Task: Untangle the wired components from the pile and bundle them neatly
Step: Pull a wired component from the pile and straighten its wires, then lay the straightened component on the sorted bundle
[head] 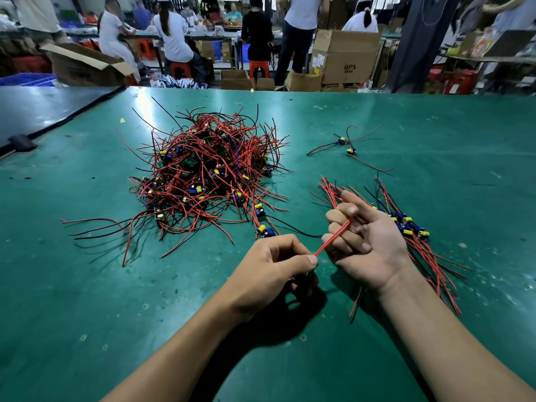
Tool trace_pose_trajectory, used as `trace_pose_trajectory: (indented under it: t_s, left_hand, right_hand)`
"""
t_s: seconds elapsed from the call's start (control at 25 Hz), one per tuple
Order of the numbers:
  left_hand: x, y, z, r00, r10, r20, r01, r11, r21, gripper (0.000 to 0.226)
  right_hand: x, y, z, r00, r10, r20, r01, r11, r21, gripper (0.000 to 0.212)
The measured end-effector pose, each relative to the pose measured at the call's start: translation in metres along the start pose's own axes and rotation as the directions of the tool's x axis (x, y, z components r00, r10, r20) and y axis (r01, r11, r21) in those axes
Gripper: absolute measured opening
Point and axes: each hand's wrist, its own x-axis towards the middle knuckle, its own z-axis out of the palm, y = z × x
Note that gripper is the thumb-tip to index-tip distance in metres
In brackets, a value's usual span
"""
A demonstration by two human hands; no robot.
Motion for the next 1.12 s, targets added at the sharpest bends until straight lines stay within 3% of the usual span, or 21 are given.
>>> trace_pose_trajectory:
  t_s: [0.12,0.24,0.36,0.56,0.64,0.72,0.76,0.84,0.88,1.0,1.08,1.12]
  left_hand:
    - [0.001,-0.002,-0.002,0.997,-0.014,-0.074,0.012,1.000,-0.026,0.014]
    - [0.003,-0.002,-0.001,0.982,-0.091,-0.168,0.061,0.983,-0.172,0.016]
    - [0.007,0.001,-0.002,0.968,-0.167,-0.190,0.105,0.949,-0.298,0.033]
    - [0.010,0.004,-0.005,0.955,-0.238,-0.177,0.149,0.902,-0.406,0.060]
    - [0.011,0.003,-0.006,0.957,-0.236,-0.171,0.140,0.887,-0.440,0.068]
    - [0.013,0.001,-0.007,0.961,-0.219,-0.169,0.110,0.862,-0.494,0.068]
    - [0.014,0.001,-0.007,0.962,-0.213,-0.172,0.094,0.845,-0.526,0.066]
    - [0.014,0.001,-0.009,0.962,-0.210,-0.176,0.079,0.827,-0.556,0.064]
    - [0.014,0.000,-0.010,0.966,-0.200,-0.167,0.077,0.832,-0.549,0.065]
    - [0.013,-0.001,-0.009,0.965,-0.083,-0.250,-0.019,0.925,-0.379,0.048]
    - [0.012,-0.003,-0.012,0.886,0.157,-0.436,-0.153,0.987,0.044,0.017]
    - [0.012,-0.005,-0.015,0.824,0.280,-0.493,-0.164,0.950,0.264,0.006]
  right_hand:
    - [0.004,0.003,0.000,0.988,-0.115,-0.099,0.095,0.978,-0.186,0.039]
    - [0.009,0.012,-0.001,0.971,-0.195,-0.139,0.137,0.929,-0.344,0.055]
    - [0.012,0.017,-0.004,0.961,-0.224,-0.163,0.142,0.904,-0.404,0.067]
    - [0.010,0.020,-0.001,0.934,-0.323,-0.155,0.195,0.821,-0.537,0.063]
    - [0.006,0.026,0.004,0.913,-0.400,-0.077,0.251,0.703,-0.666,0.053]
    - [0.002,0.036,0.007,0.878,-0.474,0.064,0.335,0.514,-0.790,0.030]
    - [0.000,0.041,0.007,0.850,-0.508,0.138,0.354,0.356,-0.865,0.021]
    - [0.000,0.050,0.004,0.793,-0.548,0.265,0.320,0.005,-0.948,0.027]
    - [0.001,0.052,0.003,0.768,-0.561,0.309,0.316,-0.088,-0.945,0.030]
    - [0.004,0.047,0.000,0.716,-0.616,0.328,0.306,-0.145,-0.941,0.030]
    - [0.006,0.038,-0.005,0.699,-0.658,0.279,0.248,-0.142,-0.958,0.027]
    - [0.007,0.032,-0.008,0.691,-0.678,0.249,0.207,-0.145,-0.968,0.027]
